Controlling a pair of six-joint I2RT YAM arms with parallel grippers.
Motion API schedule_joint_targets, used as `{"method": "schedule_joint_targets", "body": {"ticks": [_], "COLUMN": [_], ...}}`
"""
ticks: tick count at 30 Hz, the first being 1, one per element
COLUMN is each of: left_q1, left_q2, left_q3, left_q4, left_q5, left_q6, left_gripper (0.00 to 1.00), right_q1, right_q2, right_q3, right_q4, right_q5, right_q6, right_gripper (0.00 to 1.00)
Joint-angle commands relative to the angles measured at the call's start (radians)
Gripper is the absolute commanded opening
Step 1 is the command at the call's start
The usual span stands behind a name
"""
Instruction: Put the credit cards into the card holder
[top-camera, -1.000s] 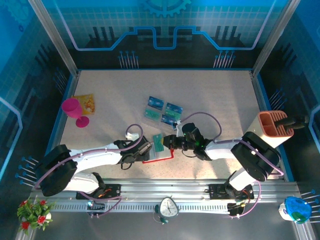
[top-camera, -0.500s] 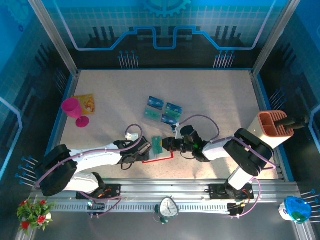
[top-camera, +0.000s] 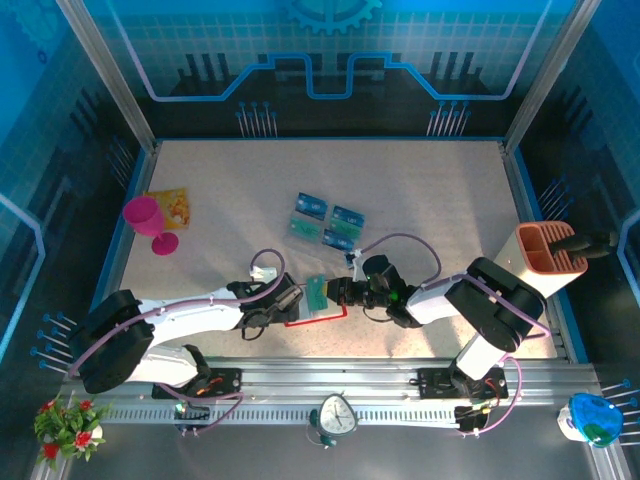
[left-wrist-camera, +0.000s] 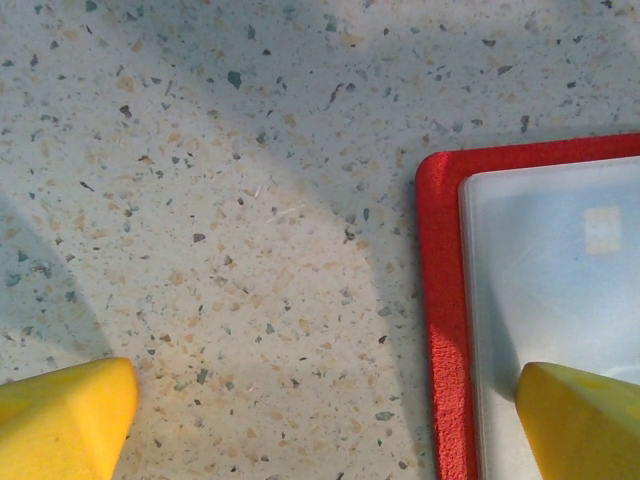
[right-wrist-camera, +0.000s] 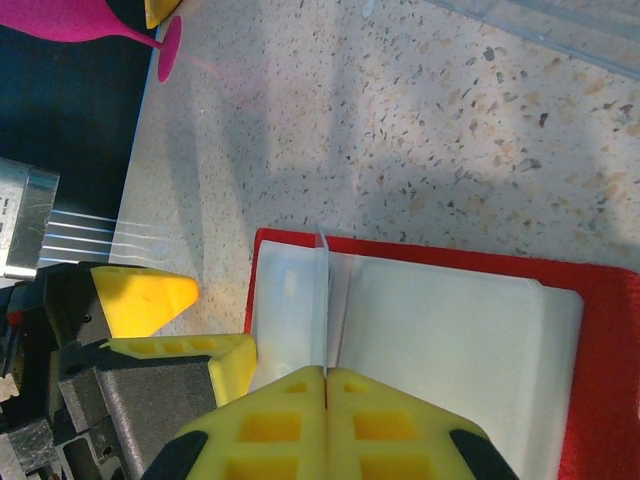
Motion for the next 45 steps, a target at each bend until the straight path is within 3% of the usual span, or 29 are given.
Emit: {"method": "schedule_joint_targets", "body": {"ticks": [1,19,45], "left_q1": [-0.004,-0.004,-0.005], "left_q2": [-0.009,-0.009,-0.015], "left_q3": [-0.032,-0.034,-0.041], "left_q4": [-0.042,-0.04,-0.033], "left_q5": [-0.021,-0.021,-0.023], "left_q6": [-0.005,-0.003,-0.002], "left_gripper": [0.98,0.98,0.98], "right_q1": [0.016,0.041,0.04], "right_q2": [0.024,0.039,0.047], "right_q3": [-0.014,-0.017,0.055], "right_q4": [0.023,0.021,-0.189], "right_q5": [0.021,0.026,-0.015], "right_q6": [0.005,0.021,0.016], "right_gripper": [0.0,0.0,0.0]}}
